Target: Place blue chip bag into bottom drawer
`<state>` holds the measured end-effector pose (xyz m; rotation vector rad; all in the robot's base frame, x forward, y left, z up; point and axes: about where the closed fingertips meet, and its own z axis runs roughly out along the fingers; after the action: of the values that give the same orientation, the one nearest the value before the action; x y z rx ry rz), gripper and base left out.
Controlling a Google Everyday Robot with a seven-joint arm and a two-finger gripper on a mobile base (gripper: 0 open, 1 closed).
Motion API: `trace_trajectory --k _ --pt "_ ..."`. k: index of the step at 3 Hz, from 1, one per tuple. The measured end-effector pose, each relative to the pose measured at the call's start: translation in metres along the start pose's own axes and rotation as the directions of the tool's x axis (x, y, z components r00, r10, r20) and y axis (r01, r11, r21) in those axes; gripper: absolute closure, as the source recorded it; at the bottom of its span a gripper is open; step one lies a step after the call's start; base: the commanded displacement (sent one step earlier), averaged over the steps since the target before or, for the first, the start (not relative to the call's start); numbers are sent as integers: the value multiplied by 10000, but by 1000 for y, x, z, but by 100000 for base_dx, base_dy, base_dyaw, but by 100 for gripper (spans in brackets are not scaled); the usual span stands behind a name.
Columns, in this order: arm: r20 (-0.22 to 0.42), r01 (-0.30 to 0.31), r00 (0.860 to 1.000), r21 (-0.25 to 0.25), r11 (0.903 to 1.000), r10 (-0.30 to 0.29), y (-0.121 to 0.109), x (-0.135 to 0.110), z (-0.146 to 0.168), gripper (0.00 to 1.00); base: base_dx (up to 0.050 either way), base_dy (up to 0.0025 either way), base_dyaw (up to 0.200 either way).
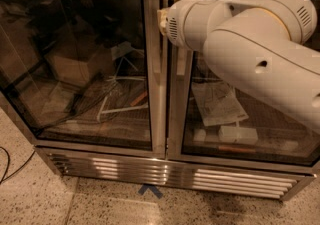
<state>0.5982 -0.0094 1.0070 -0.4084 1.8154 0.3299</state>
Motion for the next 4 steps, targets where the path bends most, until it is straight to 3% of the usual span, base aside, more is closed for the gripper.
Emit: trace_trajectory --k 4 --pt "110 -274 9996 -250 9993 277 1 -1 -1 100 0 0 0"
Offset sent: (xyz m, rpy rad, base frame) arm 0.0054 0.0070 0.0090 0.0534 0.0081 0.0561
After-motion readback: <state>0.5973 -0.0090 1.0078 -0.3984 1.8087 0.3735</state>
